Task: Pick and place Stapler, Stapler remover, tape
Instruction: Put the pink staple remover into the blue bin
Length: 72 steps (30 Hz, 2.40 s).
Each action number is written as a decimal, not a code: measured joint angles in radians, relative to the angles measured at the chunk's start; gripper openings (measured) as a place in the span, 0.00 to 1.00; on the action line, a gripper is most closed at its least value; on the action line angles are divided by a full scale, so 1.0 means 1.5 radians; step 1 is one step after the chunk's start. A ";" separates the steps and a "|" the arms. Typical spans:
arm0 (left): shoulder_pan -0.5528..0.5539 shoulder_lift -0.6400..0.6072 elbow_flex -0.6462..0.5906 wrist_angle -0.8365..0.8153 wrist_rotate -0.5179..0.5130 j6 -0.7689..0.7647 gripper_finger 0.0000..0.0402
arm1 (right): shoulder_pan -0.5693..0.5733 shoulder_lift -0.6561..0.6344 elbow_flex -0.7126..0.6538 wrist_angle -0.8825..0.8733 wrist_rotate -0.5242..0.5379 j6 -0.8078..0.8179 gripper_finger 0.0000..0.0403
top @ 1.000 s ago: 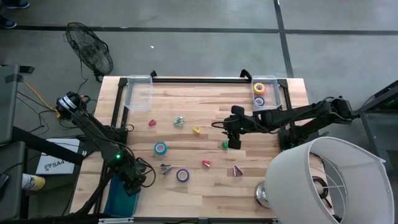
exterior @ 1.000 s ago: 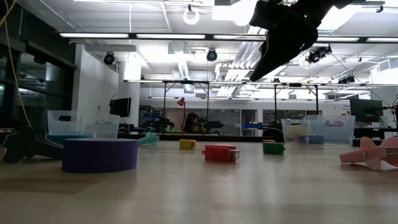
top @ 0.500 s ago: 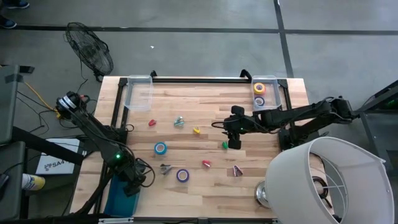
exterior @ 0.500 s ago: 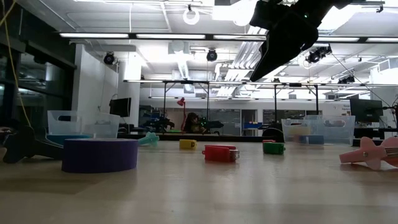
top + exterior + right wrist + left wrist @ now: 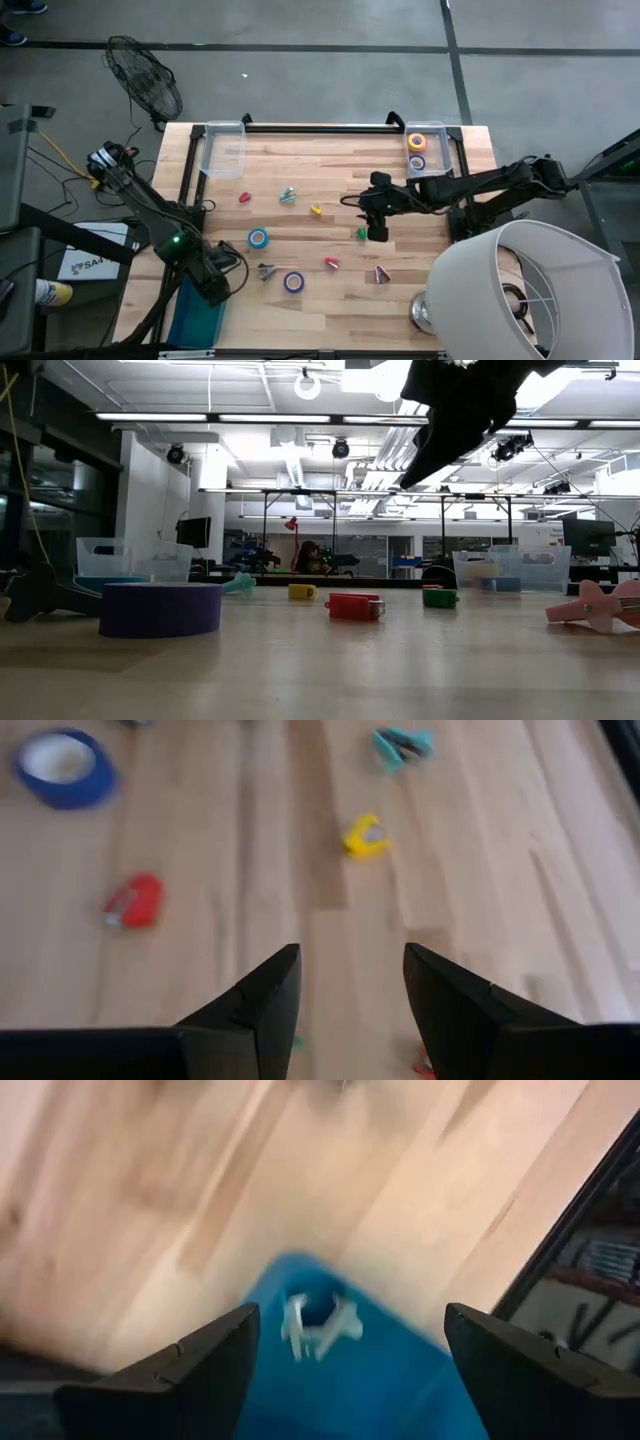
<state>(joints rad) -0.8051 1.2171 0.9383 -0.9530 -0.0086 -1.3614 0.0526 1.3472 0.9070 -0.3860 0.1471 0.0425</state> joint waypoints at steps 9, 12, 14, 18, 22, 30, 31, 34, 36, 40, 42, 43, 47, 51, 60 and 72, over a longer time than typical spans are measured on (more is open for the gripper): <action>0.000 0.000 0.001 -0.010 -0.099 0.015 0.78 | 0.000 0.000 0.000 0.141 -0.087 -0.046 0.42; 0.000 0.000 0.001 -0.010 -0.108 0.015 0.78 | 0.000 0.000 0.000 0.151 -0.079 -0.045 0.42; 0.000 0.000 0.001 -0.009 -0.119 0.015 0.78 | 0.000 0.000 0.000 0.143 -0.060 -0.044 0.42; 0.000 0.000 0.001 0.002 -0.163 0.037 0.78 | 0.000 0.000 0.000 0.099 -0.049 -0.017 0.42; 0.001 0.000 0.001 0.004 -0.192 0.049 0.78 | 0.000 0.000 0.000 0.010 -0.049 0.129 0.42; 0.001 0.000 0.001 -0.002 -0.258 0.102 0.78 | 0.013 0.000 0.000 -0.154 -0.164 0.428 0.42; 0.001 0.000 0.001 -0.004 -0.264 0.110 0.78 | 0.018 0.000 0.000 -0.157 -0.167 0.445 0.42; 0.001 0.000 0.001 -0.006 -0.282 0.137 0.78 | 0.037 0.000 0.000 -0.153 -0.159 0.481 0.42; 0.001 0.000 0.001 -0.009 -0.286 0.156 0.78 | 0.053 0.000 0.000 -0.147 -0.126 0.522 0.42; 0.001 0.000 0.000 -0.009 -0.278 0.189 0.78 | 0.075 0.000 0.000 -0.155 -0.076 0.661 0.43; 0.000 0.000 0.000 -0.008 -0.267 0.200 0.78 | 0.077 0.000 0.000 -0.165 -0.073 0.708 0.43; 0.000 0.000 0.000 -0.007 -0.264 0.205 0.78 | 0.080 0.000 0.000 -0.172 -0.073 0.739 0.44; 0.000 0.000 0.000 0.000 -0.263 0.227 0.78 | 0.100 0.008 0.000 -0.218 -0.086 0.824 0.44; 0.000 0.000 0.000 0.008 -0.263 0.263 0.78 | 0.142 0.039 0.000 -0.239 -0.090 0.872 0.44; 0.000 0.000 0.000 0.007 -0.250 0.314 0.78 | 0.203 0.131 0.000 -0.192 -0.162 0.931 0.64; 0.000 0.000 0.000 0.005 -0.217 0.338 0.78 | 0.219 0.205 0.001 -0.088 -0.214 0.985 0.75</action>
<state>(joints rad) -0.8051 1.2171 0.9386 -0.9455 -0.3343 -0.8538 0.3815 1.6541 0.9081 -0.5176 -0.1745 1.5197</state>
